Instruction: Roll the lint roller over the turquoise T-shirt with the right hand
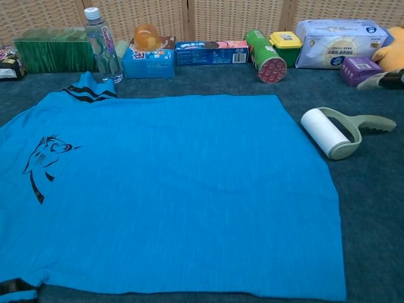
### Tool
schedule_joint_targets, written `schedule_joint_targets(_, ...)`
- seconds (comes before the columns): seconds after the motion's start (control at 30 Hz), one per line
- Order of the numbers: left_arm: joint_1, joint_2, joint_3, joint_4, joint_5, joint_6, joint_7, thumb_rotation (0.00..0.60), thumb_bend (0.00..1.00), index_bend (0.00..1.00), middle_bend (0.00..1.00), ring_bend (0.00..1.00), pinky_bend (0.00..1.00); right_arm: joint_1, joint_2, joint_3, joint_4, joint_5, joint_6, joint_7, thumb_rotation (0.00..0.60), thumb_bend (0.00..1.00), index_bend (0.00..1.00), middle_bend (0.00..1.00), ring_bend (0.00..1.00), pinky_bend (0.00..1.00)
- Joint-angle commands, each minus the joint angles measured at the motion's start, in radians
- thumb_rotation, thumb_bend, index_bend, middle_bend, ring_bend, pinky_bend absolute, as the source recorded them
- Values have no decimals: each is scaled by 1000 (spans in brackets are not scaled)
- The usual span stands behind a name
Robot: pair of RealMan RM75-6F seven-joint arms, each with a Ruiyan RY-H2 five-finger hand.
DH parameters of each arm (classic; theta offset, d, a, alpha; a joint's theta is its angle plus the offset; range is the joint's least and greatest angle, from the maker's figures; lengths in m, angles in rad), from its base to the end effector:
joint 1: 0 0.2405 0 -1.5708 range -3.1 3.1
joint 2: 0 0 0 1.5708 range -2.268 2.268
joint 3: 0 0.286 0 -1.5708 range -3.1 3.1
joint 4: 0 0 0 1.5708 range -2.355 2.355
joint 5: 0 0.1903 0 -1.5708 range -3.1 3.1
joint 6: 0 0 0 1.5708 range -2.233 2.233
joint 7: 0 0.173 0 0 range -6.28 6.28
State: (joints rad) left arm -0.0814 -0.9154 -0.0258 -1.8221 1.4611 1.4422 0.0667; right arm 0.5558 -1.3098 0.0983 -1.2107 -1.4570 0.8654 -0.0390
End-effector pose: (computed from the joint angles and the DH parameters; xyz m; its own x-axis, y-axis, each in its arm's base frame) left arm -0.3095 0.2017 0.2304 0.4465 0.0733 0.8918 0.8932 0.0234 -0.4491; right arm -0.3084 -0.3769 0.0907 0.6680 -0.2607 0.6970 -0.7414 -0.3133 0.5934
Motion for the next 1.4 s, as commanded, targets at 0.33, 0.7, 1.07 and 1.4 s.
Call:
schedule_joint_targets(0.33,-21,-8,-17,-18,-61,-38,48,600,114,0,0,0,80,89,-52,-68,115,-83,-97,184,600,4,44,66,40,95)
schedule_joint_targets(0.7,-28,-10,-30,-22,-99,-46,56,600,115,0,0,0,79,134,-87,-103,191,-115,-124,261,600,30,125,180,88,125)
schedule_joint_targets(1.07,-37,-11,-38,-26,-126,-61,64,600,115,0,0,0,80,143,-105,-129,227,-135,-104,329,600,71,301,419,152,129)
schedule_joint_targets(1.4,-38,-13,-39,-29,-134,-58,67,600,114,0,0,0,80,149,-108,-143,248,-132,-96,371,600,124,464,585,193,107)
